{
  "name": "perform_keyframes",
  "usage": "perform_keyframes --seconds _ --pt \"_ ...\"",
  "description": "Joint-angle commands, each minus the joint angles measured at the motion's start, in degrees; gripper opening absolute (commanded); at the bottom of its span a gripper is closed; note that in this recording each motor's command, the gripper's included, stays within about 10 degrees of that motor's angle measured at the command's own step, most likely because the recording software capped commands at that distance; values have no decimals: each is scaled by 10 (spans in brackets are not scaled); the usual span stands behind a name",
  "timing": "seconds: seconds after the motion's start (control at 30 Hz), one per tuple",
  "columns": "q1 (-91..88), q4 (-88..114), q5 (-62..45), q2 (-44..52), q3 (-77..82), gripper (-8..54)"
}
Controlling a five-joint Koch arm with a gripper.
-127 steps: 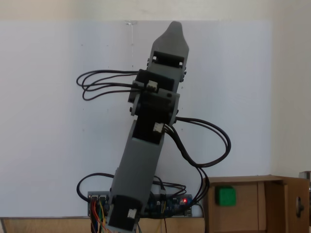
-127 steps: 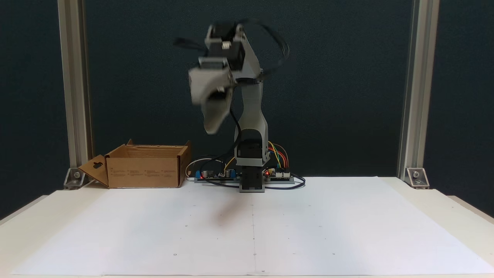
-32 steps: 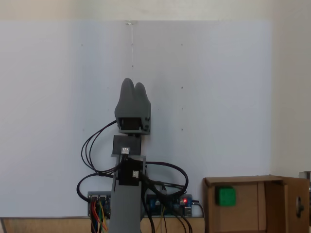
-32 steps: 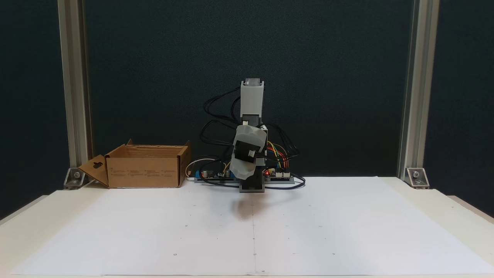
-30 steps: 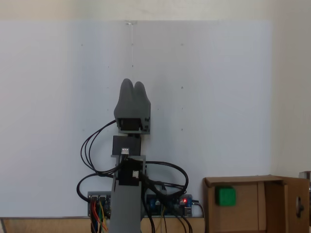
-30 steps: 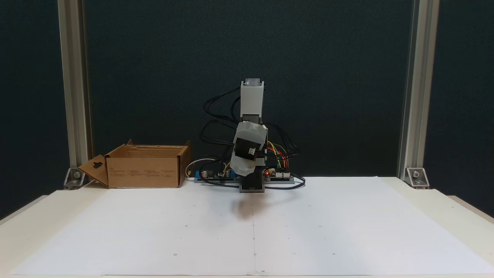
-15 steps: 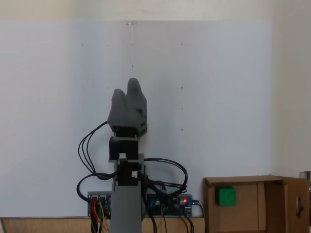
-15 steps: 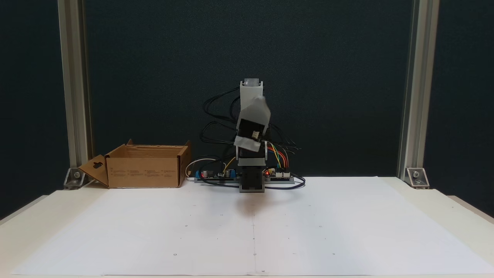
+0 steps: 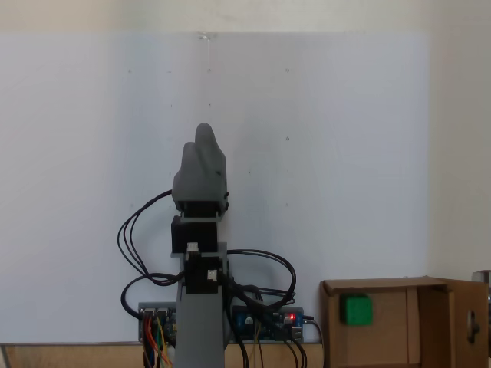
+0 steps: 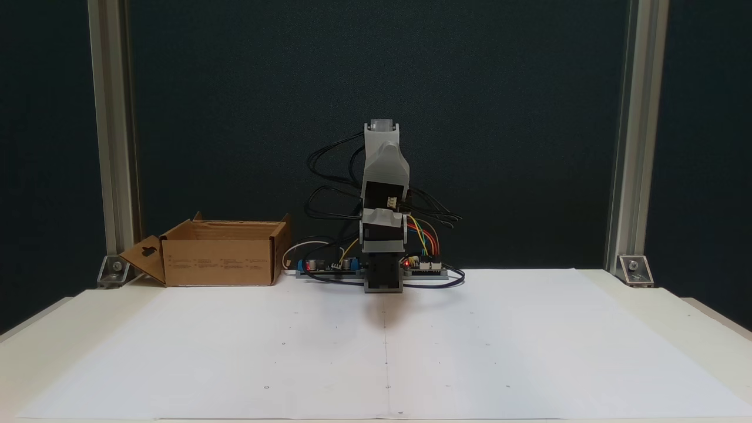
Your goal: Grasp a green dice and put it in the bin.
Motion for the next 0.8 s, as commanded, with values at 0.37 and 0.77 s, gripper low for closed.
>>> perform_keyframes --seconds 0.37,0.77 --pt "-2 -69 85 63 -11 439" --pt "32 -81 87 64 9 438"
